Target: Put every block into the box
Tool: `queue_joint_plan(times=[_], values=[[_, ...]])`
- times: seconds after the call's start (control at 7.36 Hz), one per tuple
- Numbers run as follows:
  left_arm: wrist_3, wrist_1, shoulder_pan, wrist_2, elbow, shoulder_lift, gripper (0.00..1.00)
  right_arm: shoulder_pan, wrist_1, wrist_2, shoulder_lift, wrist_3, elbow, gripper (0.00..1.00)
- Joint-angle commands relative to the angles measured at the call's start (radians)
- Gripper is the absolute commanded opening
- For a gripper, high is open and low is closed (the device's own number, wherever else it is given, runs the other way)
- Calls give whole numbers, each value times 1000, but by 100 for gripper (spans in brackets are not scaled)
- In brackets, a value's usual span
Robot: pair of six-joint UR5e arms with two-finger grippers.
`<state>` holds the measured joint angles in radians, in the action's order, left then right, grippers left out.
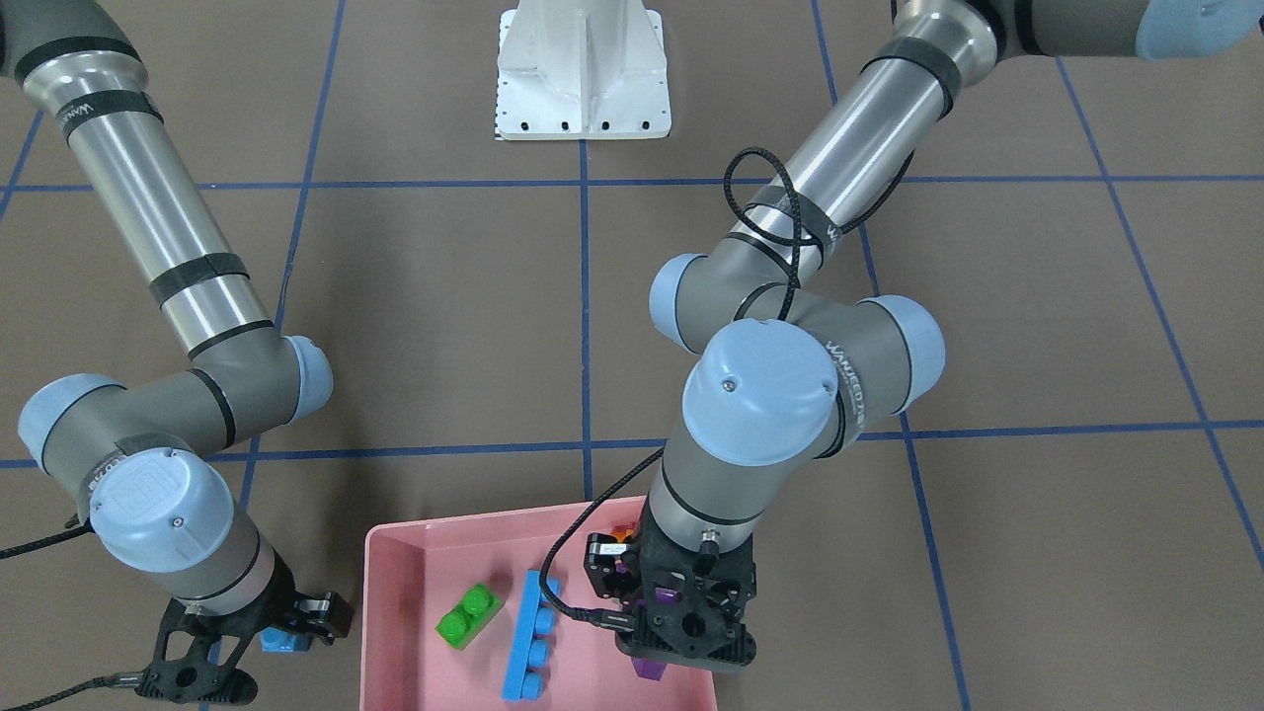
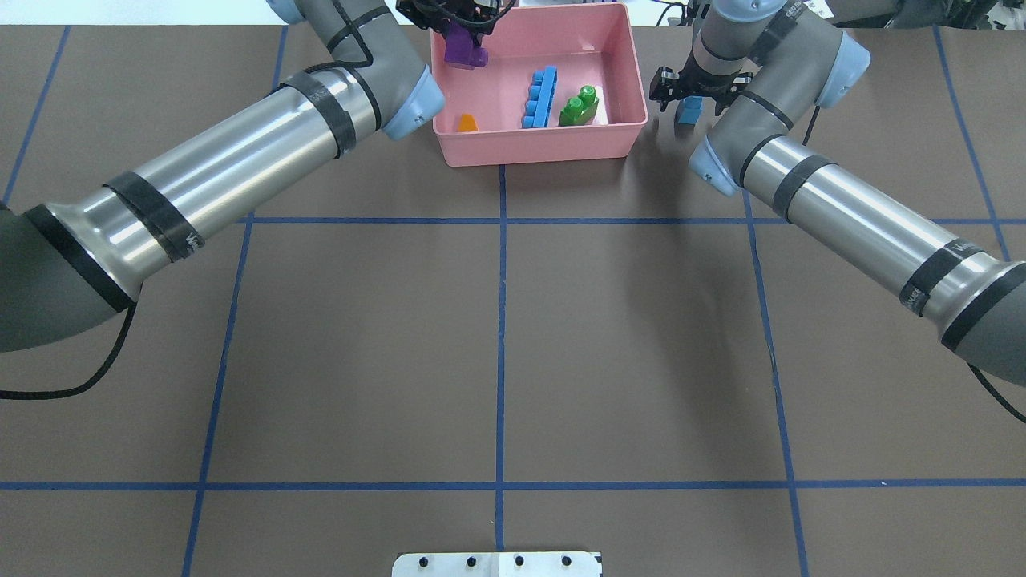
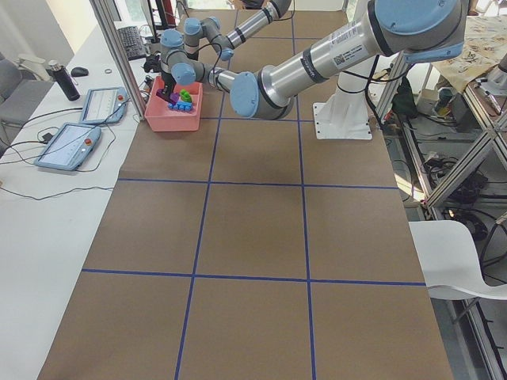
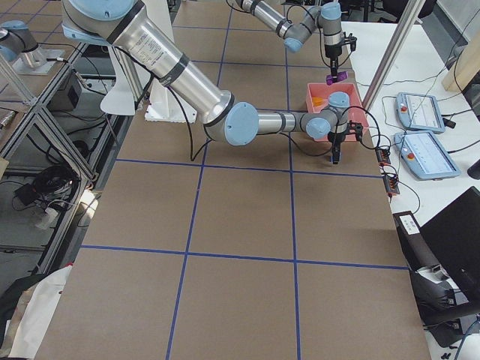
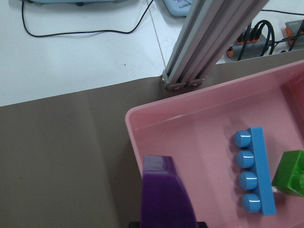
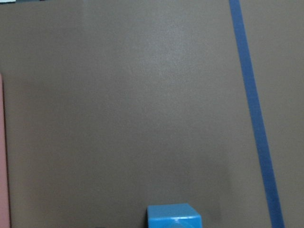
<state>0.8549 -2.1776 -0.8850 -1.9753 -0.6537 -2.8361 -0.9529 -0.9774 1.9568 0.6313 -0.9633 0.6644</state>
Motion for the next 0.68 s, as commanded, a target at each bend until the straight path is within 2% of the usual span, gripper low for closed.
queue_joint_plan(times=[0.0, 0.14, 0.27, 0.41, 0.54], values=[[21, -16, 9, 13, -4, -8, 100, 5, 0, 4, 1, 0, 0, 0], [15, -8, -20, -41, -50, 1, 100, -13, 0, 14, -2, 3, 3, 0], [6, 24, -60, -151, -132, 77, 100, -67, -7, 54, -31, 9, 7, 0], [0, 45, -93, -205, -265, 181, 100, -122, -13, 112, -71, 8, 9, 0], [-46, 47, -110, -218, -364, 284, 100, -133, -79, 114, -135, 2, 9, 0]])
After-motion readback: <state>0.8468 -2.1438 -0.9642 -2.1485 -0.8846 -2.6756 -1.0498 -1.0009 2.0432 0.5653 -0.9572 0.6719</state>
